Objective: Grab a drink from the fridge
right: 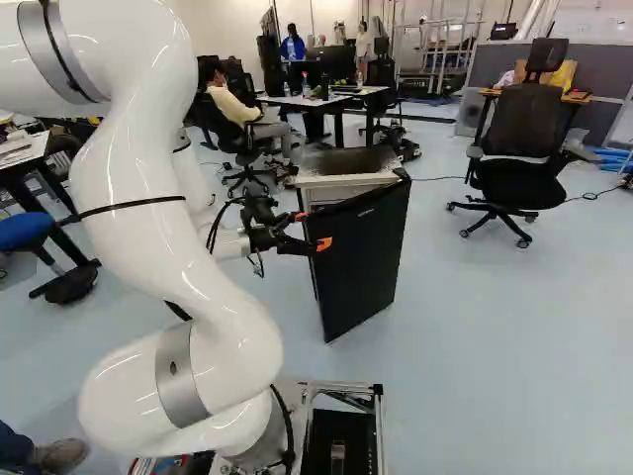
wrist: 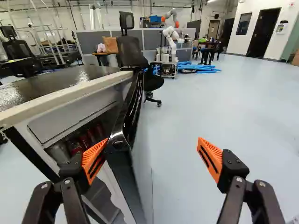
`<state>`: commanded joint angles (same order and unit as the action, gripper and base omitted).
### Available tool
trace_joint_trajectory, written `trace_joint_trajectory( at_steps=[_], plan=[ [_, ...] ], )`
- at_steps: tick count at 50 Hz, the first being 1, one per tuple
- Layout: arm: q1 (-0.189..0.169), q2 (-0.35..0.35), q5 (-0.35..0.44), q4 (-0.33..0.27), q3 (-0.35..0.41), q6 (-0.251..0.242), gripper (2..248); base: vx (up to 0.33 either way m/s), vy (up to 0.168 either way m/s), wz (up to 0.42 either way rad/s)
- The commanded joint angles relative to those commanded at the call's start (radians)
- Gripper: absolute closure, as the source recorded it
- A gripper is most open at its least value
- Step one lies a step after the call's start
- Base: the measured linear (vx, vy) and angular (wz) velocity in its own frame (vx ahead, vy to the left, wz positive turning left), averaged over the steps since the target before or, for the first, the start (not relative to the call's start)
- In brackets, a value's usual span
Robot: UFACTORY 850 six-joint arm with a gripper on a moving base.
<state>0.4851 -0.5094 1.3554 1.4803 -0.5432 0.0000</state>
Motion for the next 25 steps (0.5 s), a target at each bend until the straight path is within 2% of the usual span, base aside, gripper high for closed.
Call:
trace_joint_trajectory(
  at_steps=[25],
  plan=[
    [-0.015, 0.025, 0.0, 0.054, 0.054, 0.0, 3, 0.0, 0.0, 0.0]
  ],
)
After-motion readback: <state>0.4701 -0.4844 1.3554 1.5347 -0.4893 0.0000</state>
